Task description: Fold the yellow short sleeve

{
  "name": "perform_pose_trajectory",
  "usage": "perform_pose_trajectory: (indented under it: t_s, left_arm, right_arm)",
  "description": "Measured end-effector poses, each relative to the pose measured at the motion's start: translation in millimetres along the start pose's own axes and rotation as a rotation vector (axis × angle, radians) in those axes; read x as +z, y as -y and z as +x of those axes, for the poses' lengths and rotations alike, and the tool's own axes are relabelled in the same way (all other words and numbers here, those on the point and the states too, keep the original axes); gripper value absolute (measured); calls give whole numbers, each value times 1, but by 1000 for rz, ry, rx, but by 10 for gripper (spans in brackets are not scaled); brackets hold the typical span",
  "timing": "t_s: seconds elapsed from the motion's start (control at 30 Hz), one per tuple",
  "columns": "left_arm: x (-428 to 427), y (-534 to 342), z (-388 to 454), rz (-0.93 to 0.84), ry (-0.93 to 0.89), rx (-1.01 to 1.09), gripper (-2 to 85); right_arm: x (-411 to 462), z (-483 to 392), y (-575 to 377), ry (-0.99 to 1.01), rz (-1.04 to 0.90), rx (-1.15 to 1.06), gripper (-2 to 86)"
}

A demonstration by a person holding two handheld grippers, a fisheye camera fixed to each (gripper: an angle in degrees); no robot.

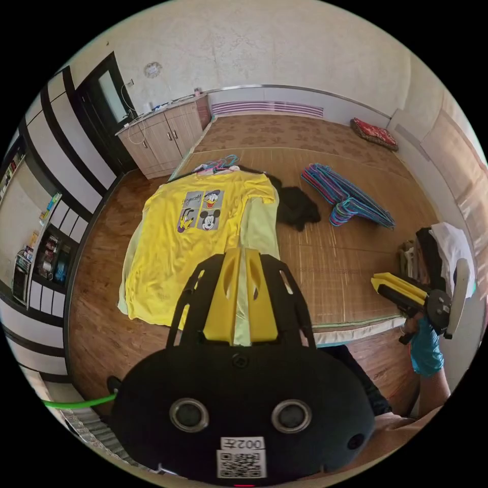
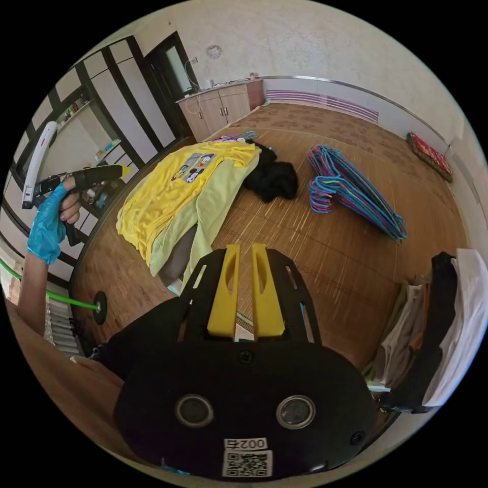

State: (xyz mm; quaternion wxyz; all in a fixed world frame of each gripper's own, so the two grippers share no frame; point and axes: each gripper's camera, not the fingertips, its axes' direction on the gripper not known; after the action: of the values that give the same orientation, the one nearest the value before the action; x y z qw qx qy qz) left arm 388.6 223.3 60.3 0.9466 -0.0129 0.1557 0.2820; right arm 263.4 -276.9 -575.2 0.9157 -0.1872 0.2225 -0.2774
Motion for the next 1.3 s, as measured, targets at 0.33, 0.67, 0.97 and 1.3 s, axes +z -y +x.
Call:
perform_pose_trajectory:
  t_s: [0.33, 0.67, 0.97, 1.3]
  left_arm:
    - [78, -167, -1, 72, -133, -13, -11]
    - [145, -254, -64, 82, -189, -6, 76]
    - [186, -262, -70, 98, -86, 6, 86]
    - [193, -272, -75, 89, -18, 82, 0]
  right_arm:
    - [-2, -73, -83, -91, 131, 37, 48]
    - [-70, -142, -137, -137, 167, 76, 57]
    - [-69, -186, -122, -143, 169, 32, 61]
    - [-26, -211, -60, -14, 131, -128, 63]
